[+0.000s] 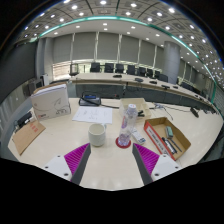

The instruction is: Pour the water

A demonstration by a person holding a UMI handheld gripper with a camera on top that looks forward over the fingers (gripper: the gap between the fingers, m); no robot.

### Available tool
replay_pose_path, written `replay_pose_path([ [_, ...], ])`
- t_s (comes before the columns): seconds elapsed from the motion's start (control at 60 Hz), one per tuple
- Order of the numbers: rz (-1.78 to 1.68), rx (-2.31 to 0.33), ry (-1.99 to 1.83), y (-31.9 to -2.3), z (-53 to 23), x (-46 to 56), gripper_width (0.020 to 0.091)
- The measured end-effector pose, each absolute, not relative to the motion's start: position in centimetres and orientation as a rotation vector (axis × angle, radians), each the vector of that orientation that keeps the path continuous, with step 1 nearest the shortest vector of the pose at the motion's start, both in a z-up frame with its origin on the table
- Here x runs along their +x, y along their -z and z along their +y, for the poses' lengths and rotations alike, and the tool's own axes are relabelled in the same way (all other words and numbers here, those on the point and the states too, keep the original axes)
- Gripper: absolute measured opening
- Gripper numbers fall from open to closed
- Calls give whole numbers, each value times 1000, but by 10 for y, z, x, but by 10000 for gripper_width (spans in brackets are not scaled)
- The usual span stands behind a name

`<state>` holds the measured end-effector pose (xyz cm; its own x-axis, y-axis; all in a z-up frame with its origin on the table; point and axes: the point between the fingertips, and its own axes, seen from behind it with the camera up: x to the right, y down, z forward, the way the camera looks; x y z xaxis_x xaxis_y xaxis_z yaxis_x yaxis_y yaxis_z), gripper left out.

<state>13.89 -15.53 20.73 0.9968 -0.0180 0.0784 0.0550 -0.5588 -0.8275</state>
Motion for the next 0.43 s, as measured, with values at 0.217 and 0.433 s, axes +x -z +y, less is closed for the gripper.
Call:
replay_pose_path([
  [0.217, -37, -2182, 69, -223, -218, 93, 858],
  [0.433, -43, -2159, 129, -235, -237, 91, 861],
])
